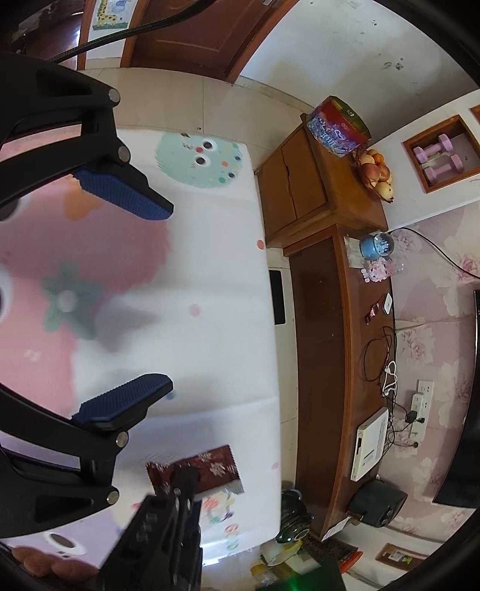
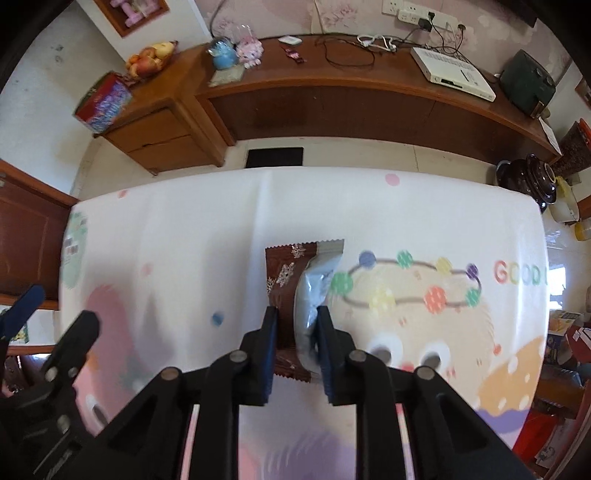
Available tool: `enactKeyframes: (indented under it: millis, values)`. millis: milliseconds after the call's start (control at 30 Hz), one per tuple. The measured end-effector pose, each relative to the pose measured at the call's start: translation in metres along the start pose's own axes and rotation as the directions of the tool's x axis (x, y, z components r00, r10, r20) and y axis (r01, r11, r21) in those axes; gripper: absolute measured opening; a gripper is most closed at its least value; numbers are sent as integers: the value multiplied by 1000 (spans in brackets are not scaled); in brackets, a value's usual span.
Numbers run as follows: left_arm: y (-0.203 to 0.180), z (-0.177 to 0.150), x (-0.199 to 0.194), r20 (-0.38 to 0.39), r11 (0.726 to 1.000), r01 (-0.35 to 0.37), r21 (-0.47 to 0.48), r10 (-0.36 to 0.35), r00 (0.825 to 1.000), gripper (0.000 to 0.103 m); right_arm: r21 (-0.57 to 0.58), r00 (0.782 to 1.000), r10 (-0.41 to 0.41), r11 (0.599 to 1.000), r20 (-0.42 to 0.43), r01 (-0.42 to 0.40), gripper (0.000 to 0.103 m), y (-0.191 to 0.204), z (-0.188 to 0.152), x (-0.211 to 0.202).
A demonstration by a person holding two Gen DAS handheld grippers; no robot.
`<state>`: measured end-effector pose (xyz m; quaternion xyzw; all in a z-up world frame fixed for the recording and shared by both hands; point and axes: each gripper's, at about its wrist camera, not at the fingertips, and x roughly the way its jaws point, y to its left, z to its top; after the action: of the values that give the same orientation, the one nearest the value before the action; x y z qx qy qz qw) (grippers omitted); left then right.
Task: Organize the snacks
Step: 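Grasp the brown snowflake-print bag with the right tool, then carry the brown bag over the white tray and open the right tool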
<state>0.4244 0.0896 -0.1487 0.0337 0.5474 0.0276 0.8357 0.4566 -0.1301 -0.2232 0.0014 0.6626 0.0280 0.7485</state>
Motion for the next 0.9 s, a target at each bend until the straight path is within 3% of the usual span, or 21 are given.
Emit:
enactKeyframes:
  millis: [233,567,900]
  values:
    - [-5,-47,-94,45,998,28,64,-31,998,85,-27,993,93,995,71,-92,20,-5,-57,-93]
    - [-11,-129,-222,122,995,67,73,-76,990,92,-96,961,171,983,218,-154,20,-19,-187,-228]
    - [-34,-228,-296,159,991,115,67,-125,979,96,-141,938,141,985,316,-101,20,-26,-306,-280]
